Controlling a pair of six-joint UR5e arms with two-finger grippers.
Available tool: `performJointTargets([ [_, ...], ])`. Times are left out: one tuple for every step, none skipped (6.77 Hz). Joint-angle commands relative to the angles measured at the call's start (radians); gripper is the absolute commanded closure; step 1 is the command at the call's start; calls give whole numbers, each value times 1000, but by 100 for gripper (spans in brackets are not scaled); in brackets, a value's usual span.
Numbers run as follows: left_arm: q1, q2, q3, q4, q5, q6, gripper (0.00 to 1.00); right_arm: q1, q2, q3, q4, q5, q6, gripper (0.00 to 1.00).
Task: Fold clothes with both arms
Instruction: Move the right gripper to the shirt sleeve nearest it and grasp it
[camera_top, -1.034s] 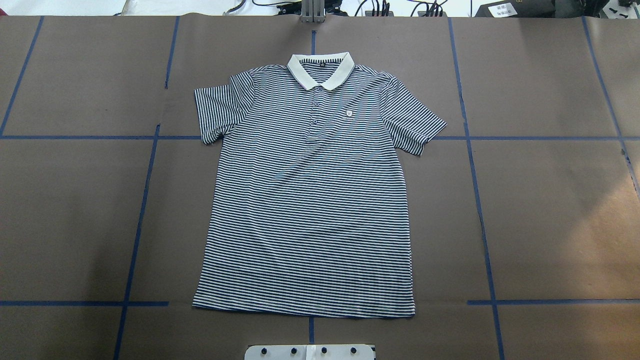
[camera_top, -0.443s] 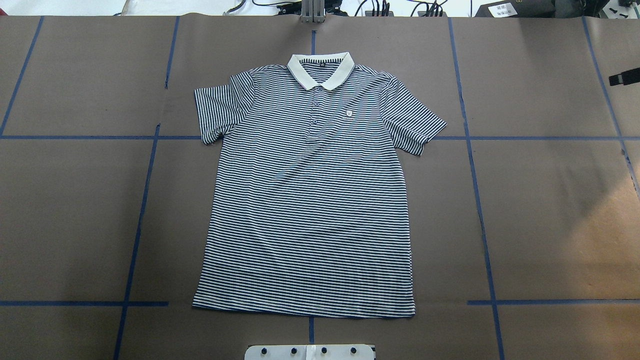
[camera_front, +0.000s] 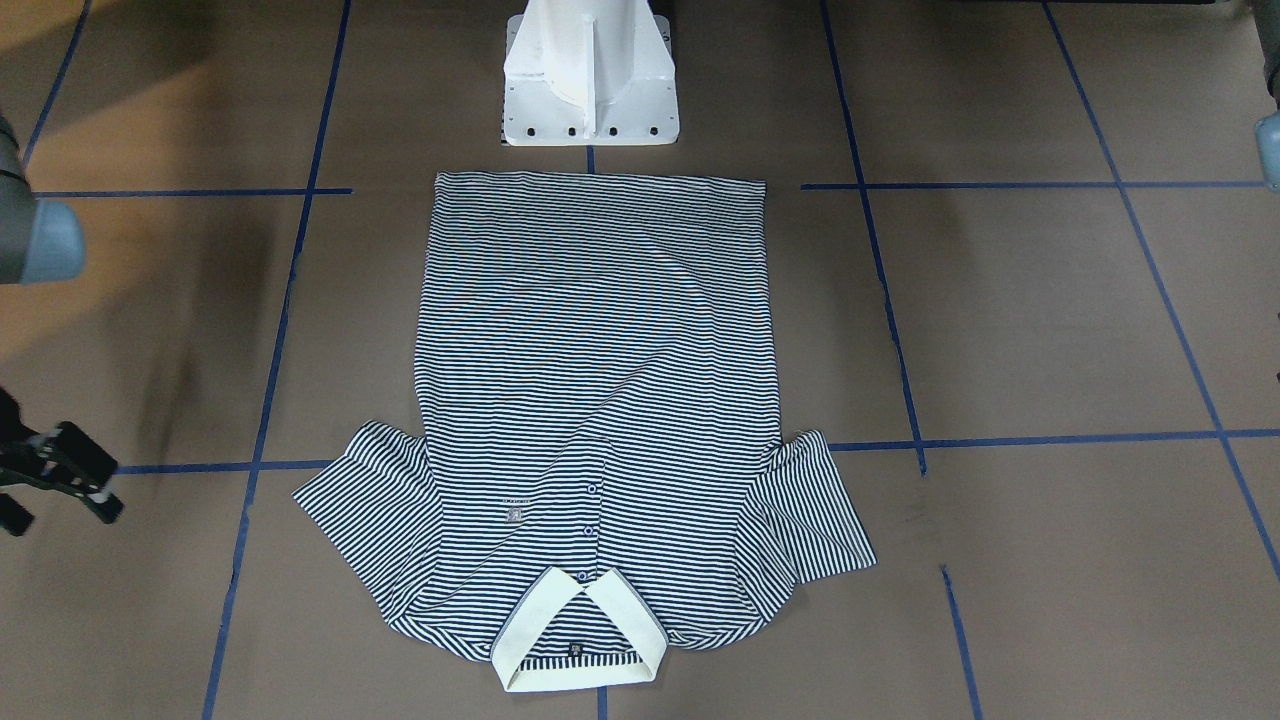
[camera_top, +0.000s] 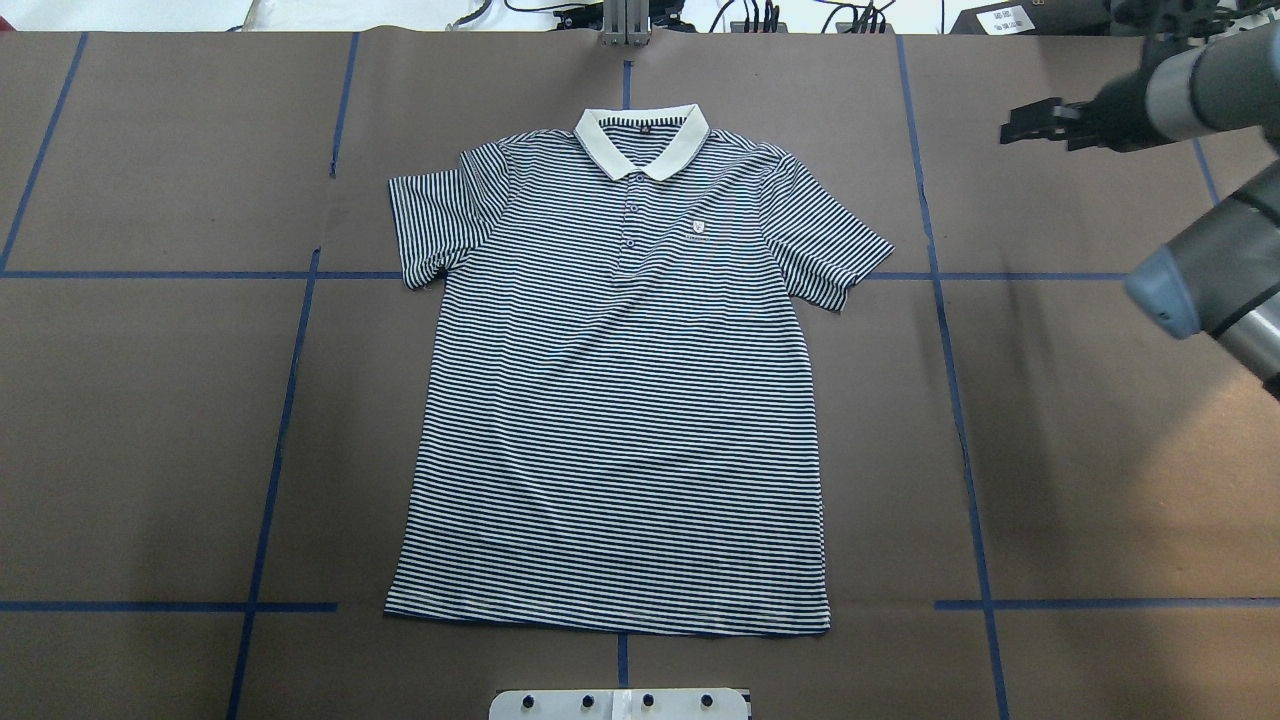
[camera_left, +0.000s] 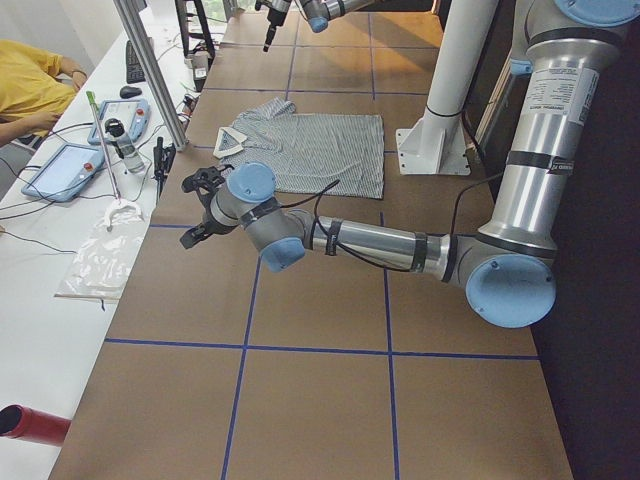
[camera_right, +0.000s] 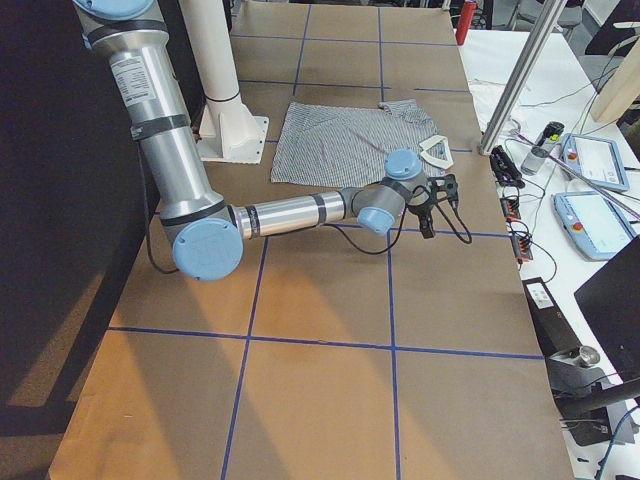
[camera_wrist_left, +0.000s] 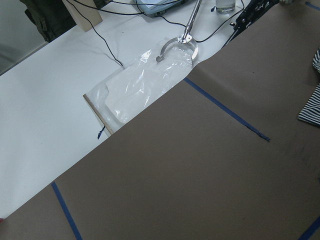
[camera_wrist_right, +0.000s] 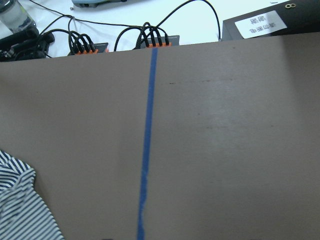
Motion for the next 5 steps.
performJointTargets([
  [1,0,-1,-6,0,-1,0,-143,106,5,-131,-146,176,27],
  [1,1,0,-19,0,-1,0,-182,116,-2,-189,-192,176,34],
  [1,3,0,-26,0,-1,0,-222,108,-10,-195,-247,174,38],
  [1,3,0,-26,0,-1,0,-232,105,-9,-195,-249,176,41],
  [1,3,0,-26,0,-1,0,-241,98,-9,-195,-250,176,43],
])
